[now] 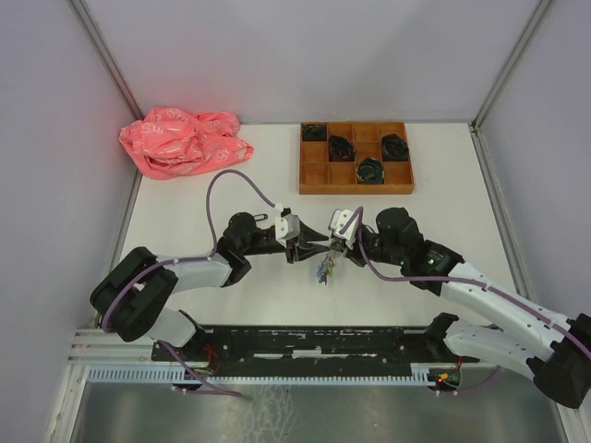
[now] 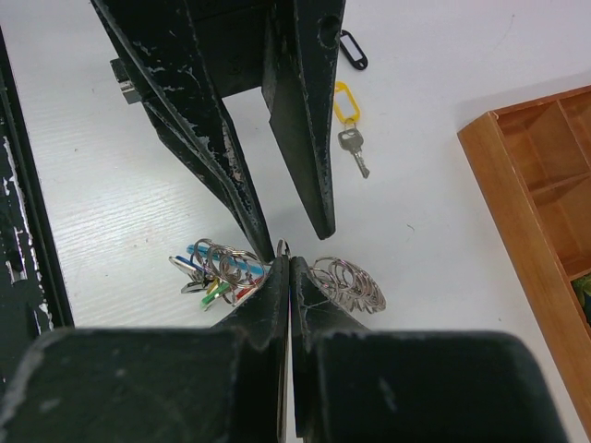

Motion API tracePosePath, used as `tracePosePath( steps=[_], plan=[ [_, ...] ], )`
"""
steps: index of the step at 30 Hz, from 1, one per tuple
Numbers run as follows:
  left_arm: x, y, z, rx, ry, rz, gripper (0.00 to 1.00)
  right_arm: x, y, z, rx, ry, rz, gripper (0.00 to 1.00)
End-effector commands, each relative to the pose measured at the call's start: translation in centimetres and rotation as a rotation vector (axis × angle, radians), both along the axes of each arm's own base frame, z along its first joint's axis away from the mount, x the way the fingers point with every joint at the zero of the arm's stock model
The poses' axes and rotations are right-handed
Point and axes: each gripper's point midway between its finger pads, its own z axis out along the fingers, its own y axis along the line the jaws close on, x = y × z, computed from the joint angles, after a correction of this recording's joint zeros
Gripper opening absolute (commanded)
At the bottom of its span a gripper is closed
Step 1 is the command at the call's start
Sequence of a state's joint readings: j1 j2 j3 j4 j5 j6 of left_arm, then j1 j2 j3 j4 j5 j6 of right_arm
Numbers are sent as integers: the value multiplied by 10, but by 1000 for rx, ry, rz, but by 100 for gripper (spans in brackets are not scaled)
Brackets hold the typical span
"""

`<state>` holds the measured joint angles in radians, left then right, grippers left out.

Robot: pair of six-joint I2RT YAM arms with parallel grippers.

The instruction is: Put the keys on the keyring

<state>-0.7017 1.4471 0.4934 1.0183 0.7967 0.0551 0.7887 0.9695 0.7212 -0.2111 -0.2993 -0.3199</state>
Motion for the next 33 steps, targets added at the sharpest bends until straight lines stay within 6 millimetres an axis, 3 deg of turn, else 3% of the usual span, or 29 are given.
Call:
tracePosePath(
  steps=[1, 14, 21, 23, 33],
  plan=[
    [-1, -7, 16, -29, 3, -56, 35, 2, 7, 26, 71, -67, 24, 1],
    [-3, -7, 2, 12, 35, -68, 29, 2, 7, 31, 86, -77, 25, 1],
    [1, -8, 7, 32, 34, -54, 4, 1, 6, 29, 80, -70, 23, 1],
    [4, -5, 8, 61, 40, -26, 3, 2, 5, 29, 80, -68, 12, 1],
    [11, 23, 5, 355, 10, 178, 3, 1, -10, 39, 95, -138, -32, 43]
  ],
)
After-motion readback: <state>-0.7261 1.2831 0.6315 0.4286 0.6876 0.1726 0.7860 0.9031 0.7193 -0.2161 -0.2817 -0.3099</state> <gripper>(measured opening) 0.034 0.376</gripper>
